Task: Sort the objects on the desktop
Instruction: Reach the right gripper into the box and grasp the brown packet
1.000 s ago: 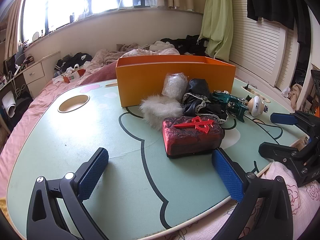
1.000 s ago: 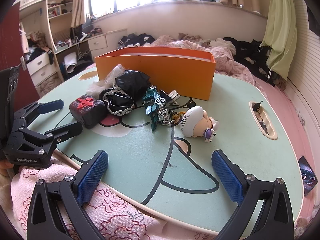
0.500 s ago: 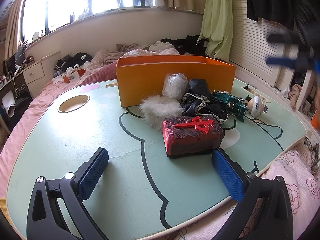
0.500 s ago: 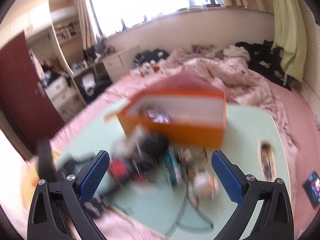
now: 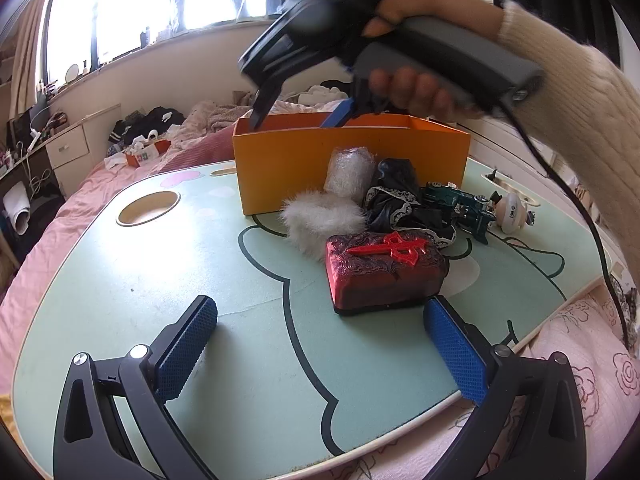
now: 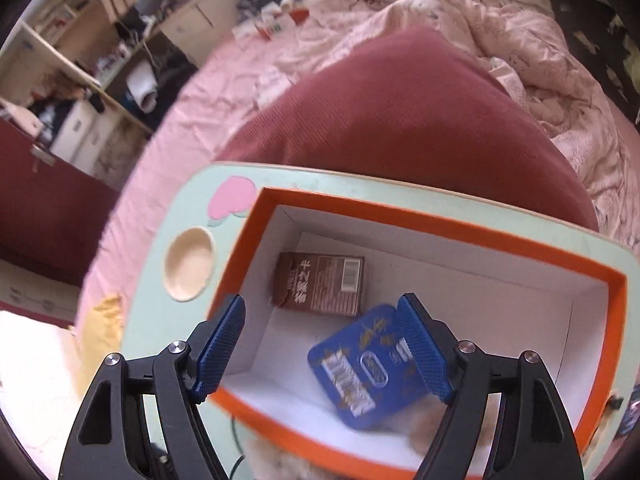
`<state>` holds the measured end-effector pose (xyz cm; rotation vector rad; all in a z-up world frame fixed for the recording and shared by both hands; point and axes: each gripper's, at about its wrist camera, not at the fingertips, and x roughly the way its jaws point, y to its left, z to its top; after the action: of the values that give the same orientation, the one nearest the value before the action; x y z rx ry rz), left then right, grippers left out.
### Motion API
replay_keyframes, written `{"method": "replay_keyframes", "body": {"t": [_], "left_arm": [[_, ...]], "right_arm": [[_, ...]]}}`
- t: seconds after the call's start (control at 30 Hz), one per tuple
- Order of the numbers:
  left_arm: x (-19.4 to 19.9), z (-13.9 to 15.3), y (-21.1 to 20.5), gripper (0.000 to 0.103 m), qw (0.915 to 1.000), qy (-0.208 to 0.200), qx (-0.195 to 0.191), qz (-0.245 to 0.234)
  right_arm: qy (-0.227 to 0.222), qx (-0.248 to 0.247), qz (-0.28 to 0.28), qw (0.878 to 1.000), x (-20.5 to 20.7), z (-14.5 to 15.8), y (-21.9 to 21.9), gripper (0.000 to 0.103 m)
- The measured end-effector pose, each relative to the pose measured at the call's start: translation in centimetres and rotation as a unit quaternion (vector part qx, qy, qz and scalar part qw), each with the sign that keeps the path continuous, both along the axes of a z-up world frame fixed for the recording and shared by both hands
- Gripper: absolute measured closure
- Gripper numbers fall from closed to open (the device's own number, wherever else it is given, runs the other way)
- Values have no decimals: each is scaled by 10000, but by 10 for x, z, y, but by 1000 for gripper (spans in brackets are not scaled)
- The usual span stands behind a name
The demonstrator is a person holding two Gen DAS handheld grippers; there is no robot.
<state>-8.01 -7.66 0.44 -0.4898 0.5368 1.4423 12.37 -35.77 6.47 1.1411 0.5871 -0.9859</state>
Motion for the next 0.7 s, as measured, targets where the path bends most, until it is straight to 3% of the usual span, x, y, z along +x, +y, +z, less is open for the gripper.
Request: {"method": "replay_keyframes", "body": {"t": [0.07,0.23,0.37,0.43,0.7], "left_arm": [[0,0,0,0,10000,-3,9,-2],[1,-1,0,0,10000,-9,16,1],[2,-1,0,0,10000,-20,14,3],[2,-1,-1,0,10000,-21,16,3],[5,0,-1,0,10000,-21,28,6]], "right_arm": [[452,149,153,9987,13,-8,-8,25],[775,145,411,9960,31,-21,-13,26],[710,268,353,9965,27,-27,-15,28],[970,254,336,9944,24,-29,-13,46],[919,-83,123,9957,12,-23,-1,47]]}}
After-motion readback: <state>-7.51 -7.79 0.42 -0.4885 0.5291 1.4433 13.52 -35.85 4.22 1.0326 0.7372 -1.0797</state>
